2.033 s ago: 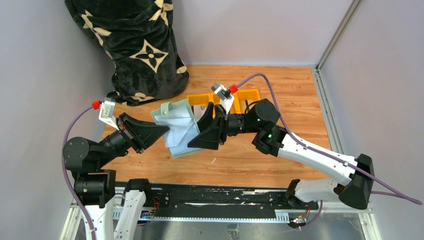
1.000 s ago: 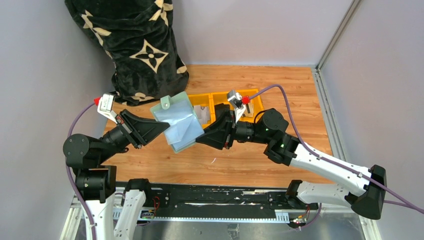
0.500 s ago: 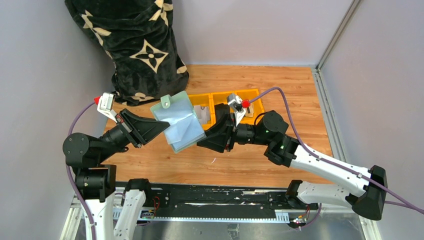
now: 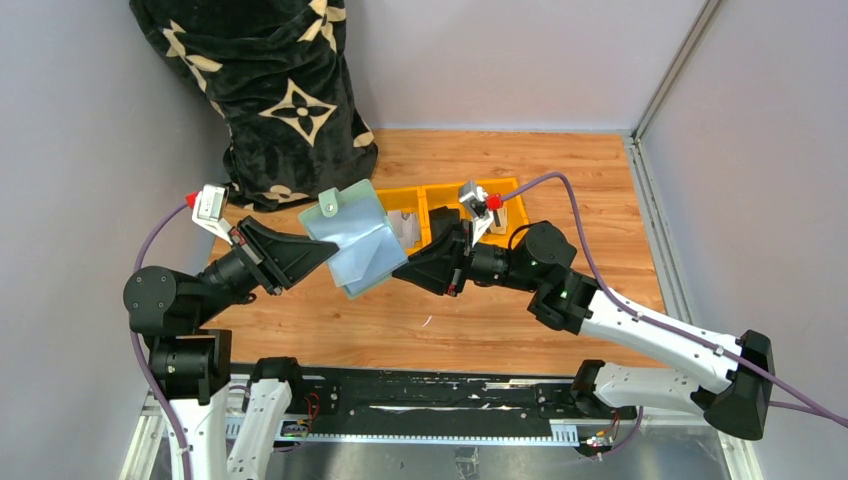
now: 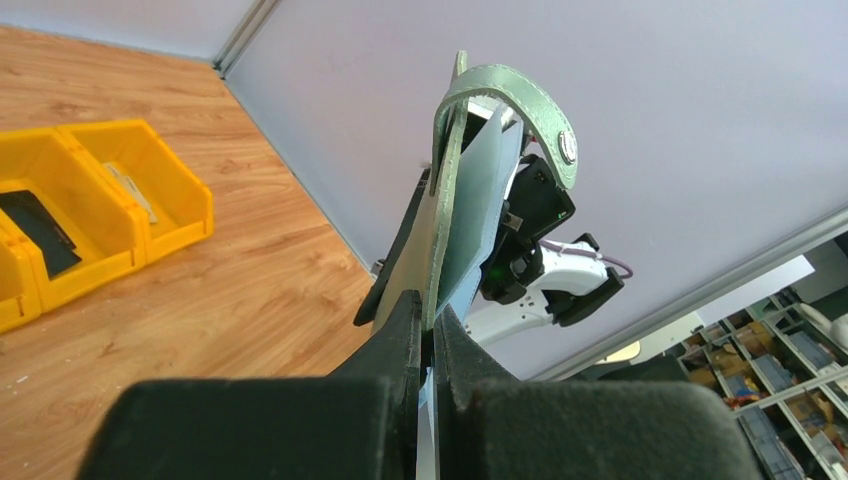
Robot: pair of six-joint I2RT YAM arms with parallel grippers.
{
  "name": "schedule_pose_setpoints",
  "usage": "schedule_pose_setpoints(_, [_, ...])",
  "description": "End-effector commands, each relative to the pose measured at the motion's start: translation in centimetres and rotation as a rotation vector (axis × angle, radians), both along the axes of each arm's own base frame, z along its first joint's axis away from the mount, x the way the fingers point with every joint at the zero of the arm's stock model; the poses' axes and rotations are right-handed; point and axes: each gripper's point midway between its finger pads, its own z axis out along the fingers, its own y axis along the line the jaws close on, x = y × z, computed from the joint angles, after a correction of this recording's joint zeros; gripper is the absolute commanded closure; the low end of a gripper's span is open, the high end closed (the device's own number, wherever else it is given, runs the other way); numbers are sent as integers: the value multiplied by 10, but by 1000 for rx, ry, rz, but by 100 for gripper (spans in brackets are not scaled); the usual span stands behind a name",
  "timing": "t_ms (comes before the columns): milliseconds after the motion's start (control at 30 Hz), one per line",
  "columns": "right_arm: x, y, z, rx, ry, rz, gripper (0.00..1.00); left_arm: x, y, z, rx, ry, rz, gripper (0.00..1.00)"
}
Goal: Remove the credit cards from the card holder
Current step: Remove the credit card from the card holder.
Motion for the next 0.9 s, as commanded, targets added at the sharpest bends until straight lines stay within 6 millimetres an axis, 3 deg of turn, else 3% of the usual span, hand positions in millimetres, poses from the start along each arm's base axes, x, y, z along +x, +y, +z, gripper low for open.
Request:
schedule_pose_setpoints(0, [5, -2, 32, 88, 5, -37, 76, -11, -3, 11, 6, -40, -33, 100])
schedule_pose_setpoints(167, [0, 0, 42, 123, 27, -3, 69, -10, -3, 9, 7, -41, -34, 100])
schedule_pose_setpoints(600, [11, 9, 59, 136, -12, -34, 58, -14, -4, 13, 3, -48, -47, 100])
schedule_pose_setpoints(867, [10, 13, 87, 212, -91, -18, 54, -17, -6, 12, 9, -42, -71, 100])
